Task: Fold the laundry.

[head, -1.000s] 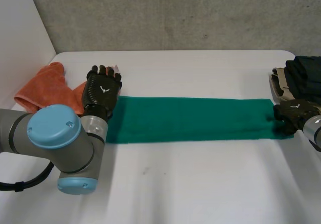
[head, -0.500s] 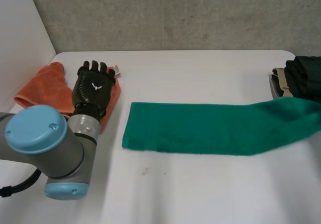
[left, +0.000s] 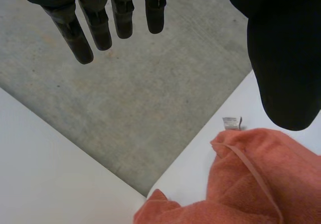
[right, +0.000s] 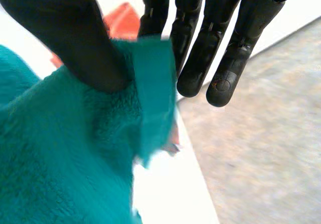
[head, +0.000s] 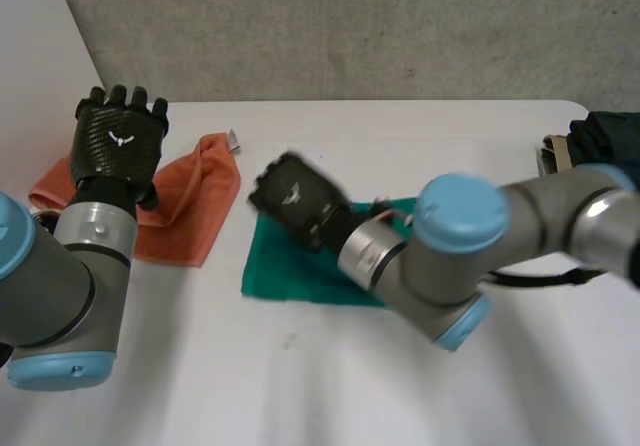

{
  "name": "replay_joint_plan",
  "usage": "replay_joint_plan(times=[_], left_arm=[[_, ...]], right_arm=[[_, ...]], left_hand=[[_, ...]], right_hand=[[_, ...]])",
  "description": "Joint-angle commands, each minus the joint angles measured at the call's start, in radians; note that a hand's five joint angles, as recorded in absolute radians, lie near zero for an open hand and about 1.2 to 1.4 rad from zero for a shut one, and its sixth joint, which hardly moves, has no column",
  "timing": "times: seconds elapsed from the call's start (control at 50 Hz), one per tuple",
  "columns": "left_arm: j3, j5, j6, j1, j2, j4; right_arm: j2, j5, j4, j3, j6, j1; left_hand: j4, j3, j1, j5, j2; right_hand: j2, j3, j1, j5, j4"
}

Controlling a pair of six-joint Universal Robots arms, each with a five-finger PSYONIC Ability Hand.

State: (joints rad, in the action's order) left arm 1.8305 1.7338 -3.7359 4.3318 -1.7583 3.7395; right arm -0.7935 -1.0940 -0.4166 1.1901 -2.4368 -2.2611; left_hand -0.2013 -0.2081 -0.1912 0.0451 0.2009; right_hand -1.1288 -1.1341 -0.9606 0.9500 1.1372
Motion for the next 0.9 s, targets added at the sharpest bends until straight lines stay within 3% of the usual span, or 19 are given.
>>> replay_joint_plan(times=[0.02, 0.1, 0.26, 0.46, 0.6, 0.68, 0.8, 0.9], left_arm=[[0.009, -0.008, 0.002, -0.014, -0.021, -0.001], [-0.011, -0.008, 0.004, -0.053, -0.053, 0.002], [-0.071, -0.026, 0.08, -0.173, -0.104, 0.0], [-0.165, -0.071, 0.125, -0.244, -0.288, -0.019], [-0.208, -0.066, 0.125, -0.245, -0.342, -0.084], [-0.204, -0.065, 0.126, -0.247, -0.336, -0.087], [-0.188, -0.063, 0.126, -0.245, -0.308, -0.092], [-0.155, -0.063, 0.133, -0.233, -0.237, -0.095]], right_arm=[[0.037, -0.153, 0.005, -0.007, -0.01, -0.021], [-0.071, -0.248, 0.025, 0.045, -0.044, -0.014], [-0.303, -0.277, 0.102, 0.241, -0.272, 0.132], [-0.351, -0.277, 0.318, 0.434, -0.341, 0.3], [-0.259, -0.277, 0.309, 0.462, -0.335, 0.356], [-0.227, -0.276, 0.306, 0.453, -0.334, 0.38], [-0.272, -0.284, 0.298, 0.459, -0.283, 0.42], [-0.404, -0.319, 0.32, 0.471, -0.188, 0.416]], left_hand=[[0.027, 0.034, 0.017, -0.045, -0.026], [0.027, 0.034, 0.017, -0.045, -0.026], [0.027, 0.034, 0.017, -0.045, -0.026], [0.011, 0.018, 0.001, -0.03, -0.011], [0.014, 0.021, 0.004, -0.033, -0.014], [0.014, 0.021, 0.004, -0.033, -0.014], [0.017, 0.024, 0.007, -0.035, -0.017], [0.023, 0.03, 0.013, -0.041, -0.023]], right_hand=[[0.954, 0.96, 0.786, -0.95, -0.963], [0.954, 0.96, 0.786, -0.95, -0.963], [0.954, 0.96, 0.786, -0.95, -0.963], [0.933, 0.938, 0.765, -0.929, -0.941], [0.58, 0.586, 0.412, -0.576, -0.589], [-0.265, -0.26, -0.433, 0.27, 0.257], [-0.267, -0.262, -0.436, 0.272, 0.259], [-0.267, -0.262, -0.436, 0.272, 0.259]])
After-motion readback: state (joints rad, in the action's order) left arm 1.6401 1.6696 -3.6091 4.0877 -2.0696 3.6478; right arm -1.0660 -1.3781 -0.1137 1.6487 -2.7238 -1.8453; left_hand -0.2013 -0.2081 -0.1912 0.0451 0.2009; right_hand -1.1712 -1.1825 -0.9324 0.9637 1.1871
